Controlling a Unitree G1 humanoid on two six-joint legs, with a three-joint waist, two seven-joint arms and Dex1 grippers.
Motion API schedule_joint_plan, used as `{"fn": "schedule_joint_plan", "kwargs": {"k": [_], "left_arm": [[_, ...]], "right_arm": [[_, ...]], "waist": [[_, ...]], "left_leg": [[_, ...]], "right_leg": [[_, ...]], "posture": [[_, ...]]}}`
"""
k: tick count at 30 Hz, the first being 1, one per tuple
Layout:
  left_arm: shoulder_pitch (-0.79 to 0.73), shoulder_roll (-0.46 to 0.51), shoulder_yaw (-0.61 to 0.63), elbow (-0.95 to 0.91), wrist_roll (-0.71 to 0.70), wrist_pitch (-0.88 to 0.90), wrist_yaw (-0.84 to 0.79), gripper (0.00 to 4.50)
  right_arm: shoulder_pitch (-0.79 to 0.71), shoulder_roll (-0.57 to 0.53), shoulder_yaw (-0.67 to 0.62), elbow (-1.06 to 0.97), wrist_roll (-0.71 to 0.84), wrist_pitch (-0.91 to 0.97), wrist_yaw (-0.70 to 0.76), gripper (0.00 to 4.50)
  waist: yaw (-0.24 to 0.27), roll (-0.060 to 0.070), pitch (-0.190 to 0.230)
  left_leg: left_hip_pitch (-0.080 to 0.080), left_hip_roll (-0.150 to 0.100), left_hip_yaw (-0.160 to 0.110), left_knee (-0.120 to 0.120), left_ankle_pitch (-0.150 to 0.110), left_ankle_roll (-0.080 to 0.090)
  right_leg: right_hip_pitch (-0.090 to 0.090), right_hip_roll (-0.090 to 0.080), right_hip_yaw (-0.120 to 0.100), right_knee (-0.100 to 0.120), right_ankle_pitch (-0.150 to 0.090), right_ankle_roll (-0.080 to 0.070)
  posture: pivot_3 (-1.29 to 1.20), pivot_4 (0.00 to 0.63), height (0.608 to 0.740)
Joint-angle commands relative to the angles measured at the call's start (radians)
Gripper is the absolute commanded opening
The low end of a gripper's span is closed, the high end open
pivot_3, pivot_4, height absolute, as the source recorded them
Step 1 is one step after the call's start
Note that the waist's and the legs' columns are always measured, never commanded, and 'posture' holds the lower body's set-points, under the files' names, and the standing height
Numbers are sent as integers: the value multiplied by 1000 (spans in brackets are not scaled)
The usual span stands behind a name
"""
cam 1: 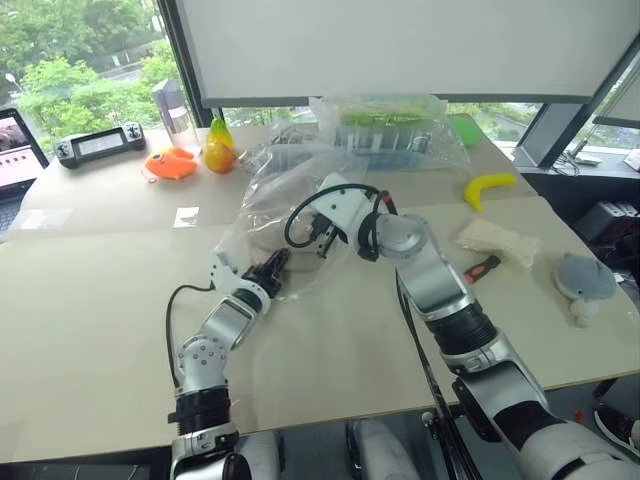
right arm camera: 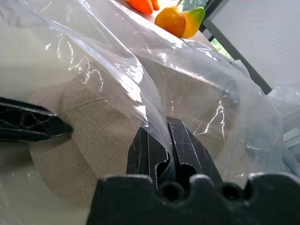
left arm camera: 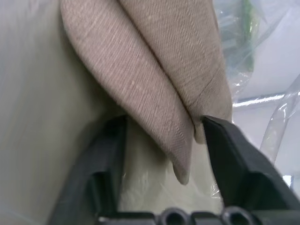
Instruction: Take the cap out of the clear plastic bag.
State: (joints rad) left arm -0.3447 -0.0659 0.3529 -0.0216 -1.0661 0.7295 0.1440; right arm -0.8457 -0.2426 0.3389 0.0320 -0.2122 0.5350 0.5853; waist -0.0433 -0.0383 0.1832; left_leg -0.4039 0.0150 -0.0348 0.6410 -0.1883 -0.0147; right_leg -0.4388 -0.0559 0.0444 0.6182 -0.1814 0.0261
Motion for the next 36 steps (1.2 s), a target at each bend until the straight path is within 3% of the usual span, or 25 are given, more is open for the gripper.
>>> {"fn": "schedule_joint_plan", "kwargs": {"k": [1,4,9,14,20,28,33,36], "left_arm": [[14,-13,2,-21,-28,12,10,938],[10,-27,0,-48,-48,16,39,23],[-11,-69,20,-139,-172,29,205,23],[-36,-61,6,-277,-502,11,601,23],[-14,-44,-57,-391,-725,-109,934,23],[136,144,-109,-616,-905,-230,1152,23],[251,340,-60,-750,-906,-331,1339,23],[267,475,-44,-772,-906,-327,1318,23]], "right_arm": [[-24,1,-32,-39,8,2,-17,0],[-11,-8,-20,-47,24,-22,15,0],[57,-45,80,-71,-8,-127,75,0],[83,-51,123,27,-61,-274,19,0],[52,-33,108,166,-93,-398,-43,0],[-23,10,97,361,-101,-529,-94,0],[-62,47,89,499,-89,-611,-105,0],[-89,72,89,597,-91,-664,-116,0]], "waist": [[0,0,0],[1,0,0],[-1,0,0],[0,0,0],[13,0,0],[16,0,0],[18,0,0],[17,0,0]], "left_leg": [[0,0,0,0,0,0],[0,0,0,0,0,0],[-1,0,0,0,0,0],[-1,0,-1,0,0,0],[-1,-1,-1,0,0,0],[0,-1,0,0,0,0],[1,0,0,0,0,0],[2,0,0,0,0,0]], "right_leg": [[0,0,0,0,0,0],[0,0,0,-1,0,0],[1,0,0,-4,1,1],[1,0,0,-5,2,3],[2,-1,0,-7,3,3],[3,-1,1,-7,4,1],[3,-1,0,-8,2,-3],[4,0,0,-7,2,-5]], "posture": [[0,150,740],[0,150,740],[0,150,740],[0,150,740],[0,150,740],[0,150,740],[0,150,740],[0,150,740]]}}
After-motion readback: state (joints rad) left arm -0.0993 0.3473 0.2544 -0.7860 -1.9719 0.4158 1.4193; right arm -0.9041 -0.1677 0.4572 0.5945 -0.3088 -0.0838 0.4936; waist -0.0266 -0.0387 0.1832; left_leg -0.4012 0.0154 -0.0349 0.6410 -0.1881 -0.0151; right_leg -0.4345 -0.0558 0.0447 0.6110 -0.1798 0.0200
